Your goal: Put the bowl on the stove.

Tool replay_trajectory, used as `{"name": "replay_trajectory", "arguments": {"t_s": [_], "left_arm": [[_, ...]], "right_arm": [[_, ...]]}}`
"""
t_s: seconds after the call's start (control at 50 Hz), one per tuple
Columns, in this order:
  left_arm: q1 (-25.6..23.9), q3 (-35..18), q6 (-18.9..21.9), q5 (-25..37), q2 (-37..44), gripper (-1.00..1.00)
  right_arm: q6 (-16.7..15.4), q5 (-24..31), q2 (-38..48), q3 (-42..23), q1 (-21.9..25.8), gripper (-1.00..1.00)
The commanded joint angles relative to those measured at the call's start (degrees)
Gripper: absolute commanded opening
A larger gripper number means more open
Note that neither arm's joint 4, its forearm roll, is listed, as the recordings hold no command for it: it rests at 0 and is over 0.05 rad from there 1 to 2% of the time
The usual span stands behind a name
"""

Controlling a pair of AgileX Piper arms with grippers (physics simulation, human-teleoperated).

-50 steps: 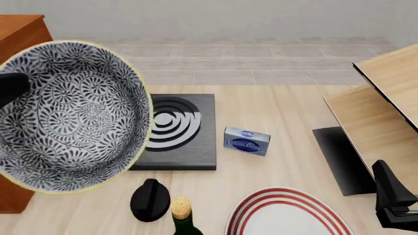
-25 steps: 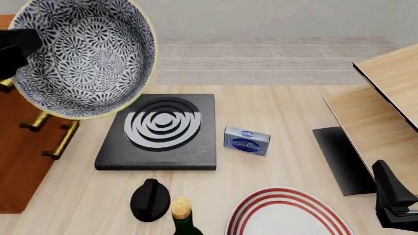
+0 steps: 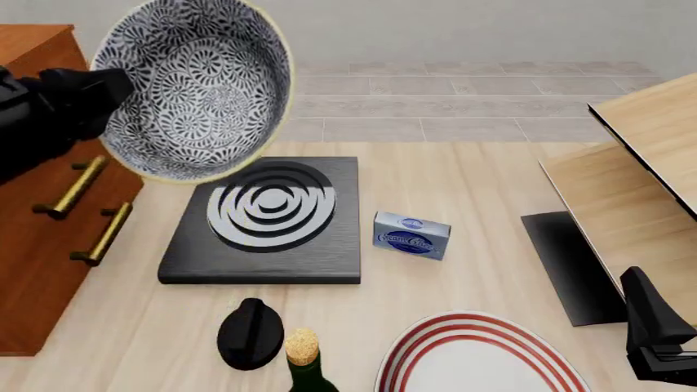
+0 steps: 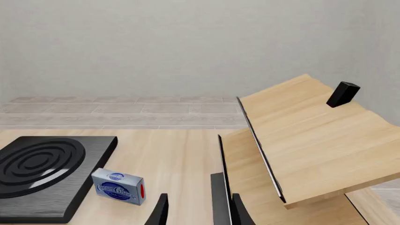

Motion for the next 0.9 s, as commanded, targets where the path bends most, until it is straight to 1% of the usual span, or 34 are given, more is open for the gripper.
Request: {"name": "replay_trajectory", "arguments": {"t_s": [0.02, 0.28, 0.5, 0.58, 0.76, 0.78, 0.8, 0.84, 0.9], "left_arm": [[-1.0, 2.9, -2.9, -6.0, 4.0, -1.0], [-1.1, 1.5, -3.7, -8.2, 8.9, -1.0], [-1.0, -0.9, -3.7, -7.9, 10.7, -1.0], [-0.2, -1.1, -4.7, -8.4, 11.0, -1.0], [0.0, 1.3, -6.7, -11.6, 12.0, -1.0], [0.2, 1.9, -7.3, -12.6, 12.4, -1.0], [0.0, 2.3, -7.1, -12.9, 12.5, -1.0], [0.2, 3.3, -8.3, -14.3, 13.3, -1.0], [0.0, 4.6, -8.5, -15.8, 14.1, -1.0]], "right_arm": [[0.0, 0.0, 0.0, 0.0, 0.0, 1.0], [0.0, 0.0, 0.0, 0.0, 0.0, 1.0], [0.0, 0.0, 0.0, 0.0, 0.0, 1.0], [0.0, 0.0, 0.0, 0.0, 0.0, 1.0], [0.0, 0.0, 0.0, 0.0, 0.0, 1.0], [0.0, 0.0, 0.0, 0.0, 0.0, 1.0], [0.0, 0.0, 0.0, 0.0, 0.0, 1.0], [0.0, 0.0, 0.0, 0.0, 0.0, 1.0], [0.0, 0.0, 0.0, 0.0, 0.0, 1.0]]}}
